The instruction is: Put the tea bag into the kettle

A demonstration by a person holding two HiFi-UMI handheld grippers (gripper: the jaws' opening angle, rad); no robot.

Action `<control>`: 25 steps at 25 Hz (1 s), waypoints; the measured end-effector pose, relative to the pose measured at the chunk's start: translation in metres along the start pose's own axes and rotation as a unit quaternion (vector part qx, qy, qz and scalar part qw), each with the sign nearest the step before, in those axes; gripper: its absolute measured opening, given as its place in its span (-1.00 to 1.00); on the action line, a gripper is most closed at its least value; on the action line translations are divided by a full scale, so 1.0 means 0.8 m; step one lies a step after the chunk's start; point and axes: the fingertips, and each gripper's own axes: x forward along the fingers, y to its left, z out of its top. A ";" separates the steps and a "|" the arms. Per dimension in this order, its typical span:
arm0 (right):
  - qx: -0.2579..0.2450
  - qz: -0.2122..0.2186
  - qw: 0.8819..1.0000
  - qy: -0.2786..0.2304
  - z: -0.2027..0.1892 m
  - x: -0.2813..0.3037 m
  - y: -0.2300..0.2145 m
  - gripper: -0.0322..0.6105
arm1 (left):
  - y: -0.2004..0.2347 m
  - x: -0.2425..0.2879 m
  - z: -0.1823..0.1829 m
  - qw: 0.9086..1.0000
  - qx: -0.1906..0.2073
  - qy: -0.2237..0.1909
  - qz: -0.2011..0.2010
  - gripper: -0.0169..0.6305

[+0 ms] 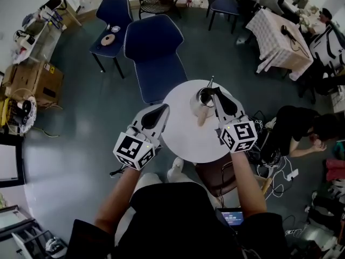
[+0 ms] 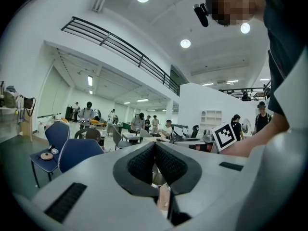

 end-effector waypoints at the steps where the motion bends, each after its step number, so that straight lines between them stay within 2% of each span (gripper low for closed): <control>1: -0.002 0.002 1.000 0.005 -0.003 0.002 0.000 -0.78 | 0.000 -0.002 0.000 1.000 -0.001 0.002 0.004 -0.90; 13: -0.047 0.018 0.996 0.075 -0.045 0.030 -0.002 -0.78 | -0.003 -0.032 0.003 0.999 -0.011 0.019 0.029 -0.90; 25: -0.038 0.008 0.992 0.122 -0.103 0.038 -0.015 -0.78 | -0.012 -0.045 -0.007 0.999 -0.016 0.033 0.030 -0.90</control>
